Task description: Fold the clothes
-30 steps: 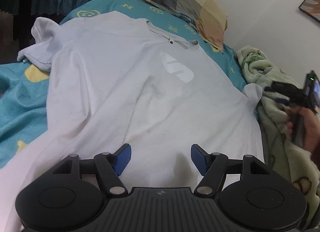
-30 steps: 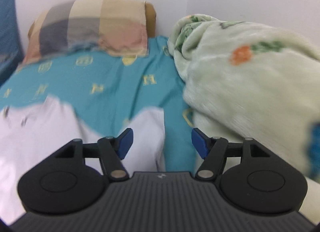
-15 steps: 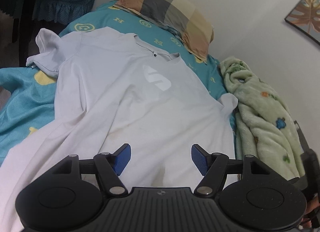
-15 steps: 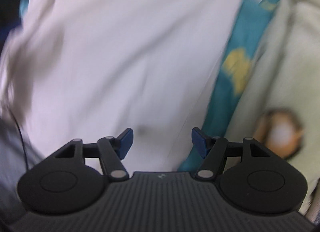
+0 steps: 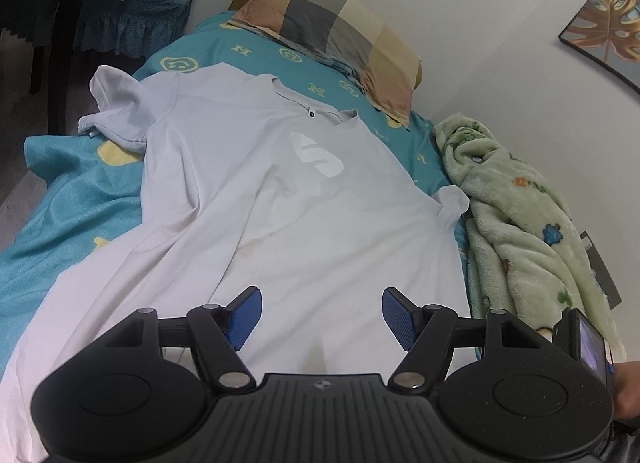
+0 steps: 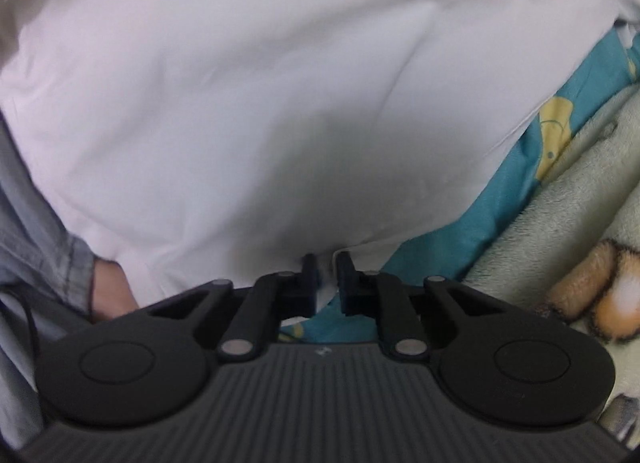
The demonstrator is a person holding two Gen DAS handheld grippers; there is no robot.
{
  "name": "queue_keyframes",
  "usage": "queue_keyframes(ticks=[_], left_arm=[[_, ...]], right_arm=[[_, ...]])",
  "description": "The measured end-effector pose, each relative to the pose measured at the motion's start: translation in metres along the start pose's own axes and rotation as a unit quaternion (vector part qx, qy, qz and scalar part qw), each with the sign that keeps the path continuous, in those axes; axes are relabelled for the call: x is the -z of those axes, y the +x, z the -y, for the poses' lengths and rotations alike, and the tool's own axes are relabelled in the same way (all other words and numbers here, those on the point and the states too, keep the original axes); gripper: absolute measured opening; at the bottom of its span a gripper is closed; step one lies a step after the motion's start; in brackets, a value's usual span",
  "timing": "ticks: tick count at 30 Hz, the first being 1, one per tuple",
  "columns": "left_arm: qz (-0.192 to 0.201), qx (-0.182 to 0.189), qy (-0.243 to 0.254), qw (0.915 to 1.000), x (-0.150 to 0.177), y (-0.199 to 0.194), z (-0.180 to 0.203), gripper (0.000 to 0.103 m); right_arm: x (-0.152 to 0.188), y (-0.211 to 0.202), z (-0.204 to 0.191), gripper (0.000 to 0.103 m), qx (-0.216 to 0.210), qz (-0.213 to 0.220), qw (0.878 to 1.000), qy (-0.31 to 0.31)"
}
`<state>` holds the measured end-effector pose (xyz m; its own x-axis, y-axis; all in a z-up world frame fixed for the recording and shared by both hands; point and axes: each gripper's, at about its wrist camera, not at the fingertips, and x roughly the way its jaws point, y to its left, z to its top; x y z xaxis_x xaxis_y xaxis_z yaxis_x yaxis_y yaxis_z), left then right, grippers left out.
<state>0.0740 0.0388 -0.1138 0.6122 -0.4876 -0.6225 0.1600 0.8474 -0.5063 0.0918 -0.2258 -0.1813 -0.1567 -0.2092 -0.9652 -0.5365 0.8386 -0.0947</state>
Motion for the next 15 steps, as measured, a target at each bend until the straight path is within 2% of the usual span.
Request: queue_keyframes(ticks=[1,9,12,15], left_arm=[[0.003,0.001,0.000,1.0000,0.000,-0.001,0.000,0.068],[0.005,-0.008,0.010,0.9999,0.004,-0.007,0.000,0.068],[0.005,-0.008,0.007,0.9999,0.003,-0.007,-0.002,0.068],[0.004,-0.009,0.006,0.9999,0.002,-0.004,-0.003,0.068]], right_arm=[[0.001,-0.002,-0.004,0.008,0.006,-0.006,1.000,-0.006],[0.008,-0.013,-0.027,0.008,0.034,-0.040,0.997,-0.054],[0.007,-0.030,-0.020,0.010,0.028,-0.008,0.999,-0.031],[0.017,-0.058,-0.012,0.012,-0.010,0.044,0.999,0.013]])
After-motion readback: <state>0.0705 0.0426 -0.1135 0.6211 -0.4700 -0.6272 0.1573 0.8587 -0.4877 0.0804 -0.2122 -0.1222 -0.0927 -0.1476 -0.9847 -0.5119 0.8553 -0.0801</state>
